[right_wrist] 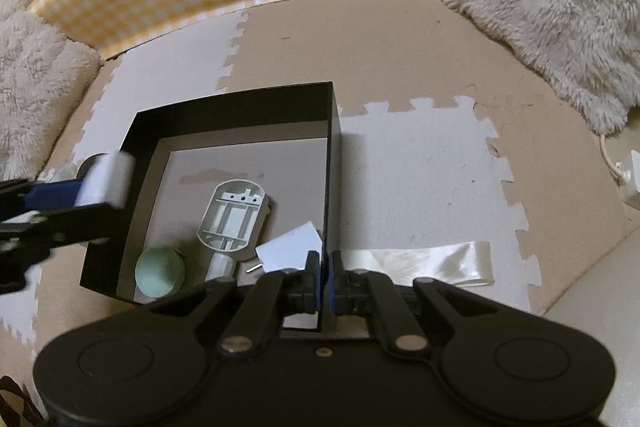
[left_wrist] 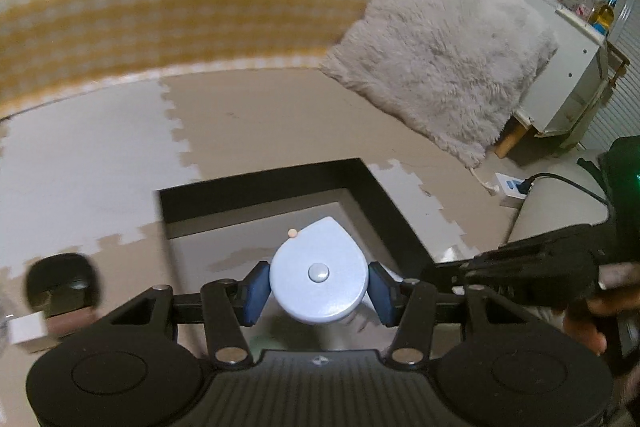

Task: Organize rigid objects
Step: 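Carry the white tape measure into the black box and open the left tool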

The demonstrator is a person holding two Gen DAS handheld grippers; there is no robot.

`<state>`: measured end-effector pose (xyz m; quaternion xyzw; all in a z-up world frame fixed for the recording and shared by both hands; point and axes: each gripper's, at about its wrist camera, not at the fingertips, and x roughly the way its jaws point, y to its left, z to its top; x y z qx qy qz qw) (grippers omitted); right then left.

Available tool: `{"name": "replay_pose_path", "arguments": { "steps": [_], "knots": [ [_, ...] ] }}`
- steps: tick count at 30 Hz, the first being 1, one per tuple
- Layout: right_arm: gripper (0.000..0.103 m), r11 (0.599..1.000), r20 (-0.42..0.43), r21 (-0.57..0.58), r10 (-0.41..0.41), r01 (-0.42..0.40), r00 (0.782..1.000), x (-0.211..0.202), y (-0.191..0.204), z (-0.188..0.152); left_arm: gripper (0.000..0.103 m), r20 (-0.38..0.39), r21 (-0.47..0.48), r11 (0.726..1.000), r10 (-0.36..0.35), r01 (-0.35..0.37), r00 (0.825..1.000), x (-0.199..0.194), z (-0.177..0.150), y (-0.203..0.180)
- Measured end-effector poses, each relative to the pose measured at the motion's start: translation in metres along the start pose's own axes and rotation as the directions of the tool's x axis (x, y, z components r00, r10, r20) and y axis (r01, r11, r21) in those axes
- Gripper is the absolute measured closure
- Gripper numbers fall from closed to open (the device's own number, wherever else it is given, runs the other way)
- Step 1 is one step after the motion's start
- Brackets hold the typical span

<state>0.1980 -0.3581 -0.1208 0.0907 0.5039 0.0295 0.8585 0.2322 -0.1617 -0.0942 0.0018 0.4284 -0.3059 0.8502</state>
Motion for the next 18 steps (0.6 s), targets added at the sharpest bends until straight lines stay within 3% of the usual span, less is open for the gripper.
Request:
{"name": "replay_pose_path", "arguments": {
  "steps": [11,18],
  "knots": [
    [0.098,1.000,0.002,0.013,0.025,-0.025,1.000,0.000,-0.005,0.000,0.050,-0.025,0.080,0.996,-0.038,0.039,0.999,0.077,0.034,-0.030],
    [0.098,0.999,0.001,0.021,0.035,-0.035,0.999,0.000,-0.007,0.000,0.049,-0.093,0.071,0.996,-0.039,0.045,0.995,0.103,0.027,-0.027]
  ]
}}
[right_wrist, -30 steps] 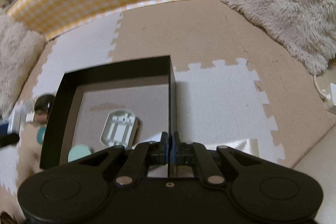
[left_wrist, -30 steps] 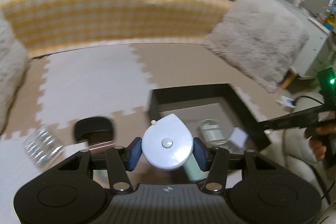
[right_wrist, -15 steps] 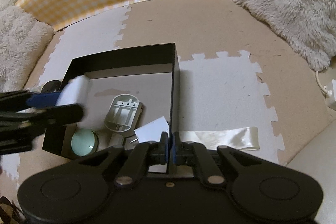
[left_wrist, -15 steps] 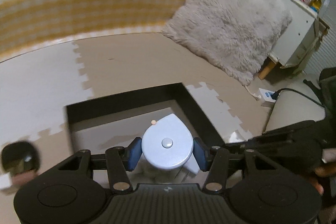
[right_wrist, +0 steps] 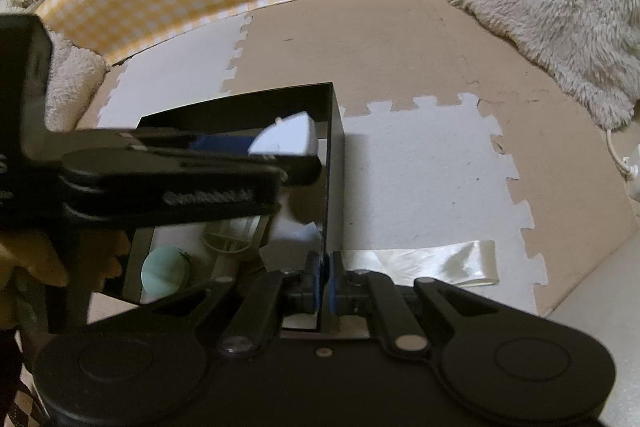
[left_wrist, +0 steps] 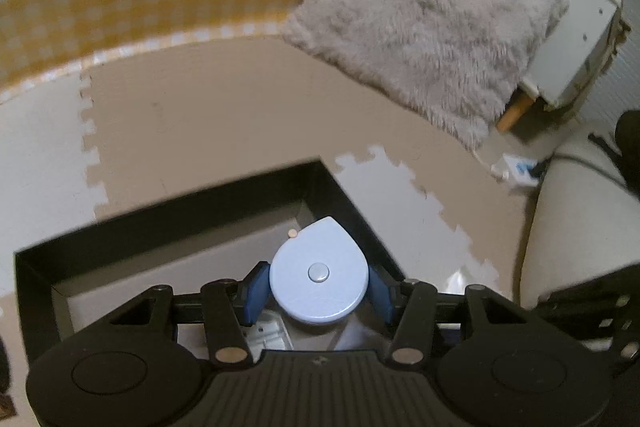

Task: Organize rigid objects
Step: 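Carry the white tape measure into the black box and open the left tool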

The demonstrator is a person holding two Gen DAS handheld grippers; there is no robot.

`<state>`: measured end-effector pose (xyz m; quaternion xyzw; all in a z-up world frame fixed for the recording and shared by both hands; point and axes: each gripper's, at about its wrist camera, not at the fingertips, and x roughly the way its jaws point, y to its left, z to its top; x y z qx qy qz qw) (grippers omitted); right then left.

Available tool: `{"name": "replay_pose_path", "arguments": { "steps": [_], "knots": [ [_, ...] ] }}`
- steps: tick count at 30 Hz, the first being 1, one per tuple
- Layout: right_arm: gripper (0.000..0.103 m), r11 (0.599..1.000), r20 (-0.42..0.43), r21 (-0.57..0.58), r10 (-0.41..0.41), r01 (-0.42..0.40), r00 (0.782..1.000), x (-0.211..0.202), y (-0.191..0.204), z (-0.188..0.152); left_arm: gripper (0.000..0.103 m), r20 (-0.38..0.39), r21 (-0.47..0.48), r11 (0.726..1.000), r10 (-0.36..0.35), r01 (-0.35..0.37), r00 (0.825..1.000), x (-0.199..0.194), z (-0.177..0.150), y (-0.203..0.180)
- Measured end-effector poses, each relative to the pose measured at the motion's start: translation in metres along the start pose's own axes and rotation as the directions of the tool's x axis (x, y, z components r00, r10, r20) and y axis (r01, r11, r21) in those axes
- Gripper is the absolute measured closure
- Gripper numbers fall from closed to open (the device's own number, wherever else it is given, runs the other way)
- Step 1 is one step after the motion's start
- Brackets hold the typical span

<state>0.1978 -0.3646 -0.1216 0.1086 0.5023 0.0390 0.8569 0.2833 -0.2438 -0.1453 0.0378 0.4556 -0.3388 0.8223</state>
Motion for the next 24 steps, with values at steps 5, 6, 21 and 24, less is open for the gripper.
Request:
{"name": "replay_pose_path", "arguments": {
  "steps": [5,6,21,24],
  "knots": [
    [0.098,1.000,-0.001,0.000,-0.001,0.001,1.000,0.000,0.000,0.000,0.035,-0.019,0.017,1.000,-0.008,0.009,1.000,0.001,-0.008,0.001],
    [0.098,1.000,-0.002,0.001,0.001,-0.001,1.000,0.000,-0.001,0.000,0.035,-0.025,0.013,1.000,-0.008,0.008,1.000,-0.001,-0.008,0.003],
    [0.097,1.000,-0.002,-0.005,-0.001,0.001,1.000,0.001,0.000,0.000,0.011,-0.017,-0.020,1.000,0.017,-0.017,1.000,-0.034,-0.011,0.007],
    [0.097,1.000,-0.003,-0.004,-0.001,0.001,1.000,0.002,0.000,0.000,0.006,-0.016,-0.030,0.999,0.025,-0.025,1.000,-0.041,-0.011,0.007]
  ]
}}
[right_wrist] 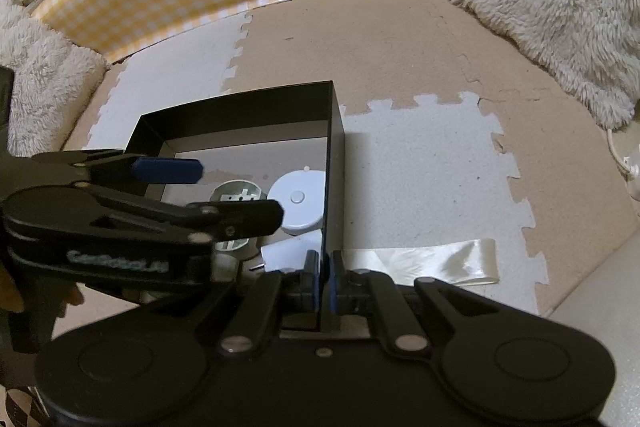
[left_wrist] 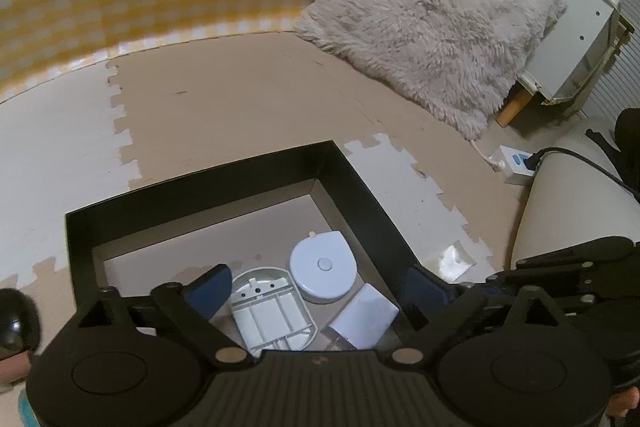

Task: Organize rigid objects
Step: 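Raise the left tool out of the box toward the black oval case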

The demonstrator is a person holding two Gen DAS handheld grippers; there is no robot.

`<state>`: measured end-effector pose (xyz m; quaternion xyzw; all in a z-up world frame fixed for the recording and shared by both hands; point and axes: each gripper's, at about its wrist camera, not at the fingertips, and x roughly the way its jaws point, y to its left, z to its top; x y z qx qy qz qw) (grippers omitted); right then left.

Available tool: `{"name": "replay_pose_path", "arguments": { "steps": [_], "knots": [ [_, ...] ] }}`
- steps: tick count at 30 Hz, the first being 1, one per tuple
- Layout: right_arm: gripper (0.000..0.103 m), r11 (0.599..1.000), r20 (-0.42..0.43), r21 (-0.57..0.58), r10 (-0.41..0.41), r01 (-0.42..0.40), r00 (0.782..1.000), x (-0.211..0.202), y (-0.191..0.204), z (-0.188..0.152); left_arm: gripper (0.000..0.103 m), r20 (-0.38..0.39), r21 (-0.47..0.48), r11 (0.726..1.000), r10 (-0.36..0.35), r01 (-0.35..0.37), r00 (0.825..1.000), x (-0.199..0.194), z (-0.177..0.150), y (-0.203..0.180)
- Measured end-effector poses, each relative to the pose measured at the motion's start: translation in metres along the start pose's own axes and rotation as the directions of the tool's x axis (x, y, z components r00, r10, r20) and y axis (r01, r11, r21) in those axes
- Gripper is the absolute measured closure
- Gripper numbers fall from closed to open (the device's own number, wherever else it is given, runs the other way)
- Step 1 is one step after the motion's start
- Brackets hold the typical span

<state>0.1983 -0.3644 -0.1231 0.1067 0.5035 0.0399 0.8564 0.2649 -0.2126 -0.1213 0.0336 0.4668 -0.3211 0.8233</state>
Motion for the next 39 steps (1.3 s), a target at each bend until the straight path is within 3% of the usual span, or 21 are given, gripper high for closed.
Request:
{"name": "replay_pose_path", "arguments": {
  "steps": [7,23,39],
  "knots": [
    [0.097,1.000,-0.004,-0.003,-0.002,0.002,1.000,0.001,0.000,0.000,0.000,0.015,-0.011,1.000,0.005,-0.005,1.000,-0.020,0.000,0.001],
    [0.097,1.000,-0.009,-0.006,-0.011,0.011,1.000,0.003,0.001,0.000,0.000,0.045,-0.036,0.999,0.026,-0.024,0.999,-0.069,-0.012,0.013],
    [0.097,0.999,-0.019,-0.022,-0.029,0.028,0.999,0.005,0.005,0.001,0.000,0.119,-0.158,0.974,0.183,-0.163,0.976,-0.134,-0.045,0.083]
  ]
}}
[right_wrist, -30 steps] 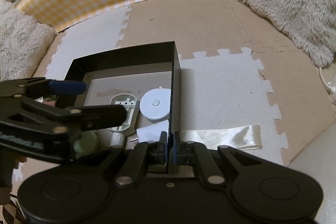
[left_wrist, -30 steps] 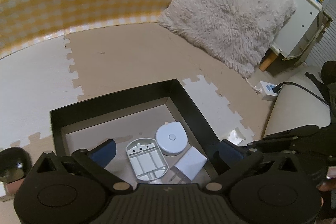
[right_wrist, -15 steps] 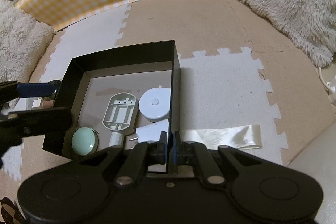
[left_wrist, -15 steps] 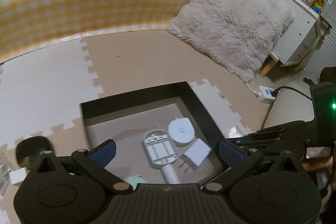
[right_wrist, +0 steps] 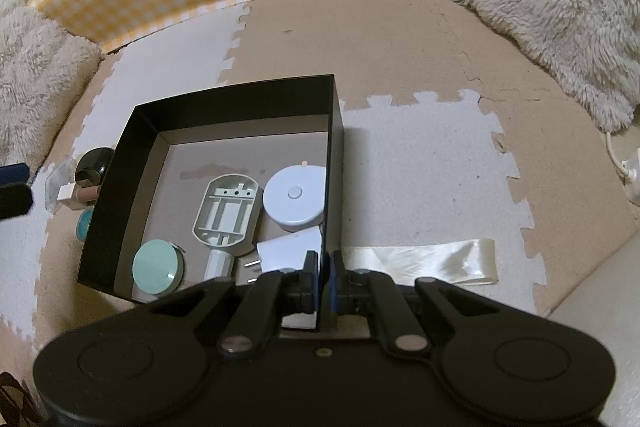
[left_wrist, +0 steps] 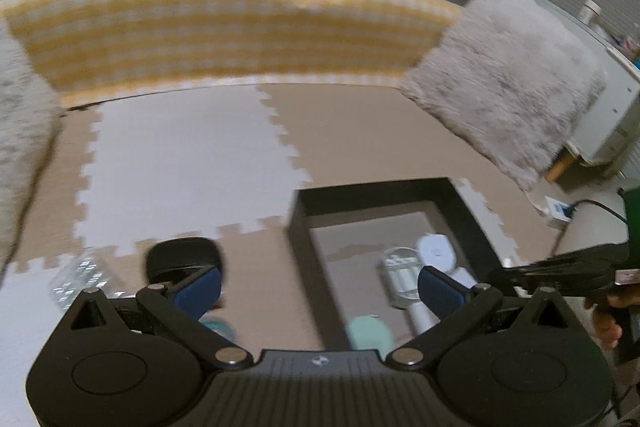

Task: Organize rigid objects
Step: 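Raise the left tool out of the box toward the black oval case, then close the left tool around the black oval case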

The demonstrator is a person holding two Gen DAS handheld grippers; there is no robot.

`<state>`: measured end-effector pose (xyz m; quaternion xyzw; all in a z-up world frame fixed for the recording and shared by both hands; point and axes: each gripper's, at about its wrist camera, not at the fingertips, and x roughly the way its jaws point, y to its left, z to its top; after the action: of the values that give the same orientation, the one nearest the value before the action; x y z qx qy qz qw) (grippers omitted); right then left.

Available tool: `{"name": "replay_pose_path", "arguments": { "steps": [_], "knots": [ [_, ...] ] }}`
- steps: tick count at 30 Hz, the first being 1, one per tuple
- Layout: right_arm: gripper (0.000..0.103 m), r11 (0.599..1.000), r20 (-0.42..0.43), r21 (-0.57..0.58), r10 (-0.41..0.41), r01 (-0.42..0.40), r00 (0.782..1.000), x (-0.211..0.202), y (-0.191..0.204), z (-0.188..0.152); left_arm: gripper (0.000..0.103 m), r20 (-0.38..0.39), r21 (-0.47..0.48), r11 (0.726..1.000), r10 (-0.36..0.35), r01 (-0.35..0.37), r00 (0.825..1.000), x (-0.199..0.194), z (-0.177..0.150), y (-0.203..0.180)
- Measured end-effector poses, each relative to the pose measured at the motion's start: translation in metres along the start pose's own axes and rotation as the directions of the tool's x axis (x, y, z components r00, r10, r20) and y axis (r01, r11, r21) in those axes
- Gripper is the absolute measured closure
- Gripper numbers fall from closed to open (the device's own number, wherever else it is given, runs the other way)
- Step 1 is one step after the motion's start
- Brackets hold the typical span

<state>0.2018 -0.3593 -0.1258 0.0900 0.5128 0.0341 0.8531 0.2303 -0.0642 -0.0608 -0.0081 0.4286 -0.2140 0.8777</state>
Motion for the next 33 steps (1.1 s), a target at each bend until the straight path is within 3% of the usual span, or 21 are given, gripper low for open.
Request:
{"name": "replay_pose_path", "arguments": {
  "steps": [13,24,33],
  "knots": [
    [0.097,1.000,-0.002,-0.011,-0.009,0.009,1.000,0.000,0.001,0.000,0.000,0.032,-0.149,0.978,0.154,-0.147,0.988,-0.005,-0.029,0.069],
    [0.097,1.000,-0.005,-0.014,-0.009,0.009,1.000,0.001,0.001,0.001,0.000,0.111,-0.148,0.978,0.163,-0.146,0.980,0.019,-0.032,0.077],
    [0.097,1.000,-0.010,-0.021,-0.018,0.018,1.000,0.002,0.004,0.002,0.000,0.084,-0.169,0.978,0.141,-0.126,0.986,0.058,-0.016,0.082]
  ]
}}
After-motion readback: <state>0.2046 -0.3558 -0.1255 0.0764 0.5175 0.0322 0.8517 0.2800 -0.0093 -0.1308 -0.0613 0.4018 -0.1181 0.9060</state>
